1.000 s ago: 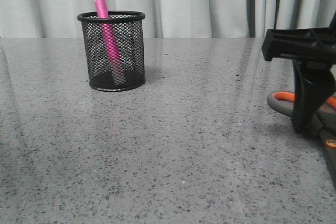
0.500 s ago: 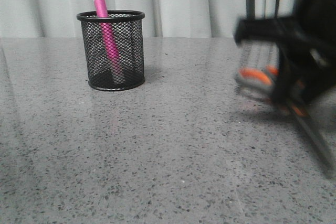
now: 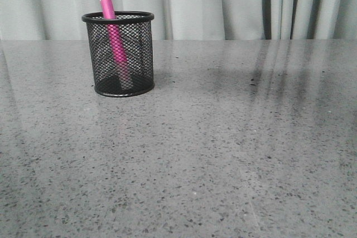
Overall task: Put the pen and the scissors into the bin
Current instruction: 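Carry the scissors blade-down over the mesh cup with the right gripper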
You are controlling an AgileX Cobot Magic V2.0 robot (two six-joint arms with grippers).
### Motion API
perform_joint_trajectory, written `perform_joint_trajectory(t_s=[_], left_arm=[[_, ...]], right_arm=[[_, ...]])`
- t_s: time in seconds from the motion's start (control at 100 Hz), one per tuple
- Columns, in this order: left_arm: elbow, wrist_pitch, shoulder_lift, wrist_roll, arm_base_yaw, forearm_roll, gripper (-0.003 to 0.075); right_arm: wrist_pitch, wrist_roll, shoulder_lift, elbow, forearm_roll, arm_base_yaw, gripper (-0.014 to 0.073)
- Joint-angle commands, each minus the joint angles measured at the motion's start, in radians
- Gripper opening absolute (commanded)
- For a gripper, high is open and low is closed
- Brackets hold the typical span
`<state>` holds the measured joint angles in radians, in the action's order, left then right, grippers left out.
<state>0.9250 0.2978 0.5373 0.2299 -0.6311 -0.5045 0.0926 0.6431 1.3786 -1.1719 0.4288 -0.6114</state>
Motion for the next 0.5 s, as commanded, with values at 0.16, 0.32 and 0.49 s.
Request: perform_joint_trajectory(t_s=[0.16,0.32,0.49], left_arm=[[0.027,-0.040,0.005,0.003,-0.006,0.010,0.0389],[0.027,-0.018,0.005,0.003,-0.006,0.023,0.0389],[0.027,-0.011,0.005,0.003,-0.006,0.037,0.0389]], right_arm=[[0.394,-0.012,0.121,-0.010,0.159,-0.001,-0.0071],[0.452,-0.012,0.193,-0.010,0.159,-0.001,-0.0071],[0.455,-0.012,0.237,-0.010,0.159,-0.001,-0.0071]])
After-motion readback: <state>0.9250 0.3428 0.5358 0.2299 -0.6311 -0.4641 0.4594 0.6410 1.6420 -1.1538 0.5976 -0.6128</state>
